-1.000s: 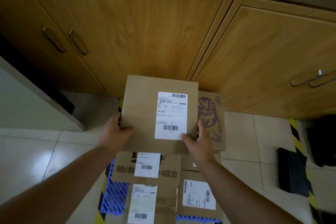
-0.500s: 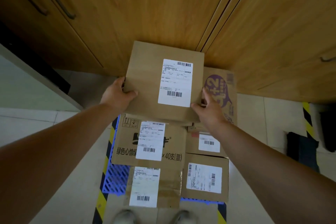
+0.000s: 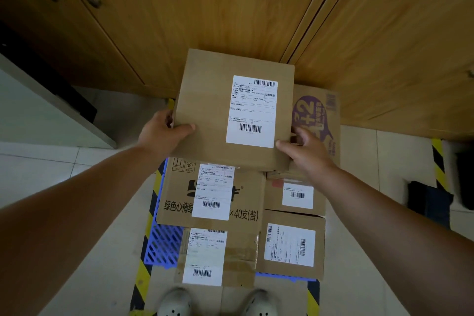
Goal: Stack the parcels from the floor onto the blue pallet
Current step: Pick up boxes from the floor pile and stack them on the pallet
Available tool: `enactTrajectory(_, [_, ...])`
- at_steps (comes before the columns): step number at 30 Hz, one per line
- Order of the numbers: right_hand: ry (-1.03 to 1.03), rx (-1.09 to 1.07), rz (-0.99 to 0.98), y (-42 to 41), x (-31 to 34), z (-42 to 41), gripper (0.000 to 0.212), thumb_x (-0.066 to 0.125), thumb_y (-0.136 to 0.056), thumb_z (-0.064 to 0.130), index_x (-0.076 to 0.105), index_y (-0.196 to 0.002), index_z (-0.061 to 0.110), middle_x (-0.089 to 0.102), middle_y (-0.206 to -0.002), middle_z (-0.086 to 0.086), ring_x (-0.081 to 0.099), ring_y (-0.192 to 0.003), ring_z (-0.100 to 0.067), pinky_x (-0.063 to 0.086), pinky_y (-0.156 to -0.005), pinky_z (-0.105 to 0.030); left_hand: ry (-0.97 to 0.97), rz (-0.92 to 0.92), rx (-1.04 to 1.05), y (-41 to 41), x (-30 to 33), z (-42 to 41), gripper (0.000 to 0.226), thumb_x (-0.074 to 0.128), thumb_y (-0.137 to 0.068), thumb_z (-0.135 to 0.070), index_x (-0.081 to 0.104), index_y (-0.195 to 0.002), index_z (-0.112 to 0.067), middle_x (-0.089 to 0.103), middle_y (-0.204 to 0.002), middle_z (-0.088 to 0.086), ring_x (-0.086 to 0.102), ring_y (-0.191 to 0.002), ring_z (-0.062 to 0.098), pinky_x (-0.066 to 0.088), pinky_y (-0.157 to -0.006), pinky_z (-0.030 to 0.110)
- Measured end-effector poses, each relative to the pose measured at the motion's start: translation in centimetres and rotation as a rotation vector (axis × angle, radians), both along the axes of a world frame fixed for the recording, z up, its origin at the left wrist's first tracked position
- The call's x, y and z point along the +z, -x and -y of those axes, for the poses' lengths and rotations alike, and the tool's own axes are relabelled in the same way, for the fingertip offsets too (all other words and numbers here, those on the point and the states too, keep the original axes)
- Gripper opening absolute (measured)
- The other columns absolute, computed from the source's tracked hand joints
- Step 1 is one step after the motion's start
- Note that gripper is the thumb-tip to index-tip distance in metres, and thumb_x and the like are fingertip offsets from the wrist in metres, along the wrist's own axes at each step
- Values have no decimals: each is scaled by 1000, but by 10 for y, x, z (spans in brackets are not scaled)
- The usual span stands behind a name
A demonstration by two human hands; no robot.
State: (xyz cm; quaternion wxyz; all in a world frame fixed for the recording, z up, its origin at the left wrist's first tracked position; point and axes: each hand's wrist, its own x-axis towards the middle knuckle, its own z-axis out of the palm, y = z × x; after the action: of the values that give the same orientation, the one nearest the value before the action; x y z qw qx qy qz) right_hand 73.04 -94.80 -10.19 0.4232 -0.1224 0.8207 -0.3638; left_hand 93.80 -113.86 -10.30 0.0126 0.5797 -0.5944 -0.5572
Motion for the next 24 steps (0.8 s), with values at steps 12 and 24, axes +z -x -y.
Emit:
enactTrajectory(12, [52, -31, 53, -6, -19, -8, 36, 62, -89, 32, 55, -124, 34, 60, -98, 21, 55, -88, 6, 42, -65, -16, -413, -147, 260, 6, -10, -13, 29, 66, -84, -30, 49, -106, -25, 57, -106, 0, 52, -112, 24, 39, -102, 56])
enactTrajectory(24, [74, -14, 13, 0, -20, 0, 37, 68, -83, 22, 54, -118, 25, 64, -106, 8, 60, -92, -6, 44, -64, -18, -368, -177, 383, 10, -2, -14, 40, 70, -82, -24, 45, -113, -22, 55, -103, 0, 51, -112, 23, 45, -100, 51])
